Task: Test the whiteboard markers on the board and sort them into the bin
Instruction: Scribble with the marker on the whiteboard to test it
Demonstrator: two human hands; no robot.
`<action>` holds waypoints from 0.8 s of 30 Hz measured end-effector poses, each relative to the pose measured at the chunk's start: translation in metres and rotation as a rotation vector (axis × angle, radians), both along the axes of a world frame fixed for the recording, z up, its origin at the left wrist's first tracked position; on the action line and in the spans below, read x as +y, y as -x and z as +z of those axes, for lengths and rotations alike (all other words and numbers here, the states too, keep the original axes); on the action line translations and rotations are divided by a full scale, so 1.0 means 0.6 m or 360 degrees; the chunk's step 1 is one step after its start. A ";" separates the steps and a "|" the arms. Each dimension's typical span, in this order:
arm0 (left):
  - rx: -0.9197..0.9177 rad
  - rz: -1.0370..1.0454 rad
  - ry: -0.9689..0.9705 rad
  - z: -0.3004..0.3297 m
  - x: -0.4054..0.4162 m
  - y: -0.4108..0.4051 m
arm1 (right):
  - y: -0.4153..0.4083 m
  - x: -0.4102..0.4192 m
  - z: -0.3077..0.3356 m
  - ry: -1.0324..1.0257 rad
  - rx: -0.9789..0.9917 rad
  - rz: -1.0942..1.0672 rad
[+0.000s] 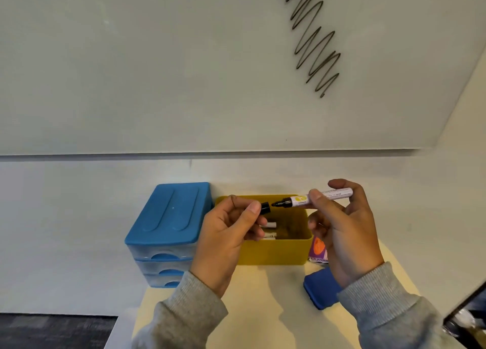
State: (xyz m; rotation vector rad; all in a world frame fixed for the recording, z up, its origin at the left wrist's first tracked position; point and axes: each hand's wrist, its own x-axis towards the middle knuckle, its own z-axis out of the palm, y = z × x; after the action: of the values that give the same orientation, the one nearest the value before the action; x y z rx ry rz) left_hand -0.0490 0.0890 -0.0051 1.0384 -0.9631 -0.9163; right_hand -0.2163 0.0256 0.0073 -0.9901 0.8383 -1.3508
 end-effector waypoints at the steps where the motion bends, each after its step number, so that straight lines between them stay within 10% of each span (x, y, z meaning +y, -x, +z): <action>1: -0.0044 0.0007 0.0006 -0.002 0.001 0.001 | -0.001 0.003 -0.001 0.0022 0.0037 0.0004; 16: -0.0685 0.0490 -0.0030 -0.033 0.007 0.017 | 0.003 0.011 -0.037 0.0711 0.1064 0.0437; 24: -0.0918 0.0670 0.0049 -0.052 0.008 0.017 | 0.000 0.013 -0.050 0.0536 0.1030 0.0671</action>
State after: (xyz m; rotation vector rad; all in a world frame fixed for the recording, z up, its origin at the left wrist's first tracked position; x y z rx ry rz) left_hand -0.0594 0.0936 -0.0364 1.4489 -1.1591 -0.2487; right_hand -0.2165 0.0333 -0.0224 -1.8119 0.8136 -0.8162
